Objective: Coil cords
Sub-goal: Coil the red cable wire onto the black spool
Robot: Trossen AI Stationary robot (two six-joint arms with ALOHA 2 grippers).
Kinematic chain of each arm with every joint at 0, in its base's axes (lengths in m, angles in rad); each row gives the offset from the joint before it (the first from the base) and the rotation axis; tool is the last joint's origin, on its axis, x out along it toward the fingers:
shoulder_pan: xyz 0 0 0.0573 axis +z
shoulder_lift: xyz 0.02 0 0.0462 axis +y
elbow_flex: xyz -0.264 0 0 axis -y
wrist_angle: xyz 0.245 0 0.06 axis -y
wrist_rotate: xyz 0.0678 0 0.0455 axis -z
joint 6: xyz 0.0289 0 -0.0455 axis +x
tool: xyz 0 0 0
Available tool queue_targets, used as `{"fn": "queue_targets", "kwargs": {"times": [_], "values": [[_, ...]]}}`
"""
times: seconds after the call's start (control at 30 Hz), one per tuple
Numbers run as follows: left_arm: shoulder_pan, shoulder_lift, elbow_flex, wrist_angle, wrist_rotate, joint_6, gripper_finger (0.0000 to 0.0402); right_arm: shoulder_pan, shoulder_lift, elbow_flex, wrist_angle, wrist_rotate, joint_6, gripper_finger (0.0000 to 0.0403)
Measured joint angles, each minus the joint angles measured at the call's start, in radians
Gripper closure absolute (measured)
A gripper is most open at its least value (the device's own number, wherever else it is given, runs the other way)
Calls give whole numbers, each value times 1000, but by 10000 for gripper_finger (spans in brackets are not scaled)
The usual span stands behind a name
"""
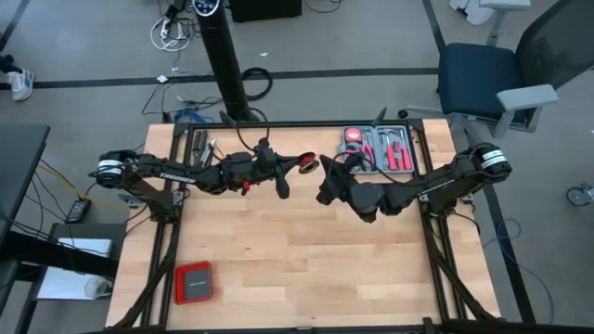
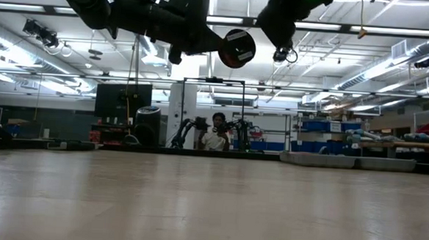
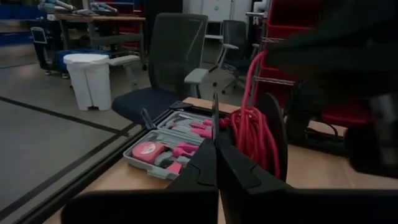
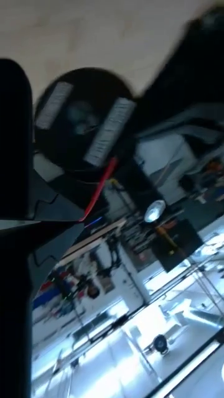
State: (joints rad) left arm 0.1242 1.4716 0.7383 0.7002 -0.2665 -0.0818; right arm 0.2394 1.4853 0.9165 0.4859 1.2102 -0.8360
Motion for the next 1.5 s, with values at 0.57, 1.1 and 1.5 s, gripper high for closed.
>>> {"fn": "queue_targets", "kwargs": {"times": [0.57, 1.1, 1.5], "values": [[-1, 0, 0, 82, 14, -34, 401, -62, 0, -2, -437, -244, 554, 401], [-3, 0, 0, 75, -2, -11, 401, -100, 0, -3, -247, -532, 519, 398], [-3, 1, 0, -35, 6, 88, 401, -100, 1, -3, -125, -525, 476, 399]]}}
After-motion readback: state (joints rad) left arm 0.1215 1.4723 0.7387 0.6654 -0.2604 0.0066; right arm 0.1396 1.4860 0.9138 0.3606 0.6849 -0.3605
